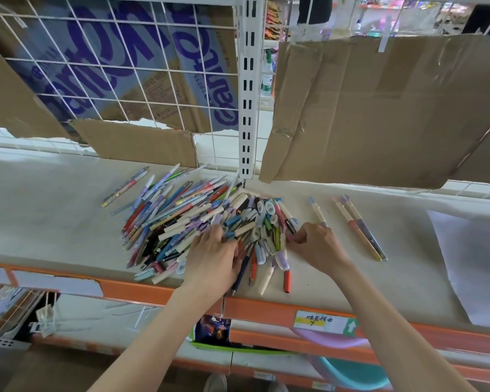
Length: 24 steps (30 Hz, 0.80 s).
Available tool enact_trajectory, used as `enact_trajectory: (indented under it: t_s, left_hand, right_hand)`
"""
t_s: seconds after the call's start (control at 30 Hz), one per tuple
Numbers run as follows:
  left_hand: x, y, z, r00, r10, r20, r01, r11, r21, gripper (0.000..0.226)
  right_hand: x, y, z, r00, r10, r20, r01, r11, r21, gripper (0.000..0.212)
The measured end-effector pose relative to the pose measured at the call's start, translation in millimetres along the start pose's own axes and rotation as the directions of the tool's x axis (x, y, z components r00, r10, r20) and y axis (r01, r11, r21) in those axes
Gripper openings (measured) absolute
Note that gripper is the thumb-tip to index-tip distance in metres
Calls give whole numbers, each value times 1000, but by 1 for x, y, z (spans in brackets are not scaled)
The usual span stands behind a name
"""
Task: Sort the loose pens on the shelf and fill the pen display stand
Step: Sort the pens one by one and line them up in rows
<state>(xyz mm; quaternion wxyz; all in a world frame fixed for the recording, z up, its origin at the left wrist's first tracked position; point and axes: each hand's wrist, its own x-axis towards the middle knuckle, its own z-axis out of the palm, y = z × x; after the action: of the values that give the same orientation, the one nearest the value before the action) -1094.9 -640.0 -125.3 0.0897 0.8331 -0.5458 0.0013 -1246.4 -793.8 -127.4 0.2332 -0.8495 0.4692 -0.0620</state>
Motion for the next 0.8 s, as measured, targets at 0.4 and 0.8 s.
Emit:
enact_trajectory:
  t_s: [0.4, 0.8]
  left_hand:
    - [0, 10, -37, 999, -37, -32, 1, 663, -749, 16]
    - [-2, 10, -37, 998, -59, -32, 11, 614, -789, 18]
  right_hand:
    - [-15, -19, -25, 989, -148, 27, 13, 260, 965, 27]
    - [-15, -24, -26, 983, -183, -7, 85, 423, 902, 11]
